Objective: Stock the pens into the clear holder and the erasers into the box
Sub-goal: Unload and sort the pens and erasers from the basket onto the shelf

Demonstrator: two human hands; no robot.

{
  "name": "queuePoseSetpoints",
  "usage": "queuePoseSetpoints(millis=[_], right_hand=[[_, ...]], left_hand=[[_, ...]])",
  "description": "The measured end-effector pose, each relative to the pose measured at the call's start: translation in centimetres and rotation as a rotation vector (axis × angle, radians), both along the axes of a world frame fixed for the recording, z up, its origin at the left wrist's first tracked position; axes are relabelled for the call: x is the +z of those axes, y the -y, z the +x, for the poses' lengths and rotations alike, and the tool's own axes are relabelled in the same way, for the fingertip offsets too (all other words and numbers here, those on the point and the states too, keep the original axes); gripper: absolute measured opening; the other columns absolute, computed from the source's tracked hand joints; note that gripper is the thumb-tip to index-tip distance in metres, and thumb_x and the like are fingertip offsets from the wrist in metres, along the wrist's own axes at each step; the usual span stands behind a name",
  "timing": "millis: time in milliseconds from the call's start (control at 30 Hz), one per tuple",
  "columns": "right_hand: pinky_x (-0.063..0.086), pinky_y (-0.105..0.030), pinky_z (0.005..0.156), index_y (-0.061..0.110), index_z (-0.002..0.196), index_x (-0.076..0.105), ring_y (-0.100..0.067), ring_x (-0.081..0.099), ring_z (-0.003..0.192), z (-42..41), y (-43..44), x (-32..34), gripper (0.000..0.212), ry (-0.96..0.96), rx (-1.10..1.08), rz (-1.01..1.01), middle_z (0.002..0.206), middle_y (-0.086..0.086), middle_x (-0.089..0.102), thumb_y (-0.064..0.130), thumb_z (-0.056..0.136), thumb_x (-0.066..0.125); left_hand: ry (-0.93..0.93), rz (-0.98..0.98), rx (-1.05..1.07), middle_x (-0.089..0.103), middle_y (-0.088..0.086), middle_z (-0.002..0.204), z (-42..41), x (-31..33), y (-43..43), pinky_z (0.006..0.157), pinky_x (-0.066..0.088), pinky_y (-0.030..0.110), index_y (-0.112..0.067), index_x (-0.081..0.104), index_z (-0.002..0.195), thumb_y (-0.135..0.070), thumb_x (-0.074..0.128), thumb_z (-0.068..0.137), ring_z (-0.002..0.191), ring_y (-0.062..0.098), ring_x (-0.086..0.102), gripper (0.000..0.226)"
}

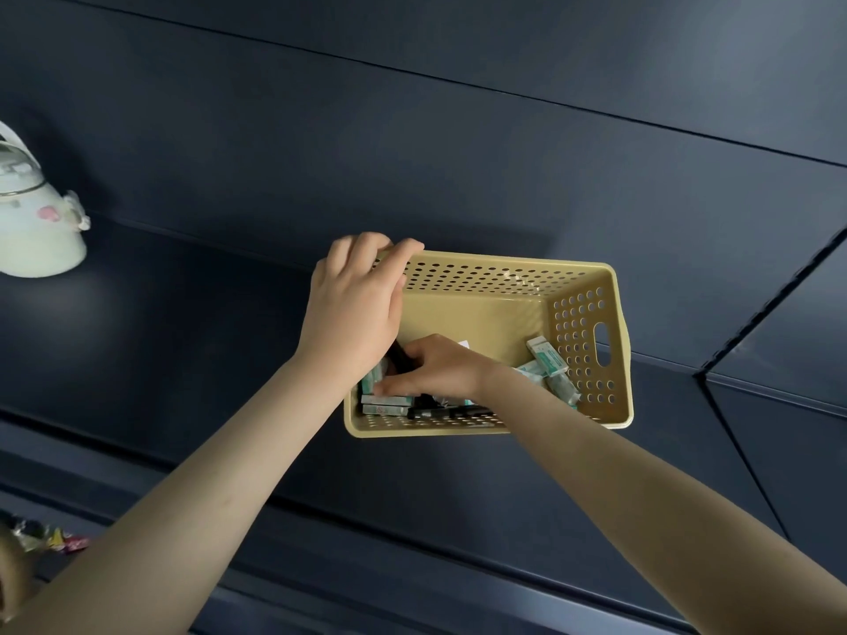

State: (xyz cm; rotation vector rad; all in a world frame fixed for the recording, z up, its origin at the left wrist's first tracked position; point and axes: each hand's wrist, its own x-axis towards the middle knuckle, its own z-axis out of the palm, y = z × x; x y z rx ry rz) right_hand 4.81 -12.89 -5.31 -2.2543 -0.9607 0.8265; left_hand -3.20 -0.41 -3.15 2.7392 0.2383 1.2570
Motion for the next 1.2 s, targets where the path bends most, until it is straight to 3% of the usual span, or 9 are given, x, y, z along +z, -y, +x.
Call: queuePoseSetpoints(millis=[67, 167, 233, 367, 633, 733, 833, 967, 1200], right_hand=[[0.047, -0.027, 0.062, 0.018, 0.081, 0.064, -0.011, 0.061, 0.070, 0.2, 0.2, 0.3, 0.031, -0.032, 0.014, -0.017, 0.070, 0.006, 0.066, 0.045, 0.078, 0.078], [0.053, -0.044, 0.091, 0.017, 0.106, 0.067, -0.026, 0.065, 0.104, 0.6, 0.4, 0.2, 0.051, -0.057, 0.026, -0.025, 0.105, -0.006, 0.071, 0.051, 0.070, 0.080], [0.049, -0.043, 0.102, 0.019, 0.113, 0.066, -0.021, 0.064, 0.109, 0.8, 0.6, 0.1, 0.051, -0.101, 0.046, -0.006, 0.112, -0.002, 0.071, 0.043, 0.072, 0.082], [0.043, -0.036, 0.109, 0.016, 0.128, 0.057, -0.012, 0.058, 0.118, 1.5, 1.4, 0.2, 0.053, -0.165, 0.091, 0.007, 0.125, 0.003, 0.065, 0.023, 0.081, 0.079], [0.041, -0.036, 0.111, 0.021, 0.135, 0.050, -0.006, 0.051, 0.128, 2.4, 1.4, 1.1, 0.068, -0.190, 0.247, -0.054, 0.135, 0.006, 0.058, 0.010, 0.071, 0.072], [0.041, -0.037, 0.111, 0.019, 0.134, 0.049, -0.009, 0.050, 0.129, 2.2, 0.7, 1.3, 0.063, -0.169, 0.302, -0.121, 0.136, 0.004, 0.056, 0.009, 0.075, 0.068], [0.040, -0.038, 0.111, 0.023, 0.129, 0.052, -0.011, 0.052, 0.124, 1.7, -0.1, 1.3, 0.054, -0.094, 0.332, -0.155, 0.131, 0.008, 0.058, 0.029, 0.080, 0.075], [0.039, -0.037, 0.110, 0.023, 0.131, 0.052, -0.012, 0.053, 0.122, 1.1, -0.5, 0.7, 0.065, 0.037, 0.271, -0.160, 0.132, 0.009, 0.059, 0.056, 0.080, 0.073], [0.047, -0.037, 0.100, 0.023, 0.129, 0.049, -0.014, 0.058, 0.108, 0.6, 0.0, 0.4, 0.055, 0.120, 0.271, -0.156, 0.120, 0.007, 0.062, 0.045, 0.084, 0.071]], left_hand=[[-0.003, 0.003, -0.001, 0.056, 0.005, 0.117, 0.0, 0.0, 0.0, 0.088, 0.042, 0.044, -0.023, 0.056, 0.129, -0.013, 0.051, 0.095, 0.111, 0.028, 0.045, 0.036], [-0.010, -0.002, -0.001, 0.055, 0.005, 0.117, 0.1, 0.0, -0.2, 0.088, 0.042, 0.044, -0.023, 0.055, 0.130, -0.014, 0.051, 0.096, 0.111, 0.028, 0.045, 0.035], [-0.013, -0.004, 0.001, 0.055, 0.005, 0.118, 0.1, 0.0, -0.2, 0.088, 0.043, 0.045, -0.023, 0.055, 0.130, -0.015, 0.051, 0.096, 0.111, 0.028, 0.045, 0.036], [-0.008, 0.009, 0.002, 0.055, 0.005, 0.117, 0.1, -0.1, -0.1, 0.088, 0.043, 0.044, -0.023, 0.055, 0.130, -0.015, 0.052, 0.095, 0.111, 0.028, 0.045, 0.037], [-0.026, 0.003, 0.005, 0.055, 0.004, 0.119, 0.1, 0.0, -0.2, 0.088, 0.043, 0.045, -0.024, 0.054, 0.131, -0.016, 0.051, 0.095, 0.113, 0.028, 0.045, 0.037], [-0.018, -0.006, 0.006, 0.055, 0.004, 0.119, 0.1, 0.0, -0.2, 0.088, 0.043, 0.044, -0.024, 0.054, 0.130, -0.016, 0.051, 0.095, 0.112, 0.027, 0.045, 0.036], [-0.008, -0.020, 0.004, 0.055, 0.003, 0.118, 0.2, -0.1, -0.2, 0.088, 0.042, 0.043, -0.024, 0.055, 0.129, -0.014, 0.051, 0.095, 0.112, 0.027, 0.045, 0.036], [-0.012, -0.030, -0.008, 0.056, 0.003, 0.119, 0.3, -0.1, -0.2, 0.088, 0.043, 0.043, -0.024, 0.056, 0.129, -0.014, 0.052, 0.095, 0.113, 0.027, 0.045, 0.036], [-0.014, -0.040, -0.018, 0.056, 0.003, 0.117, 0.4, 0.0, -0.5, 0.088, 0.042, 0.044, -0.024, 0.057, 0.128, -0.013, 0.051, 0.095, 0.112, 0.027, 0.046, 0.035]])
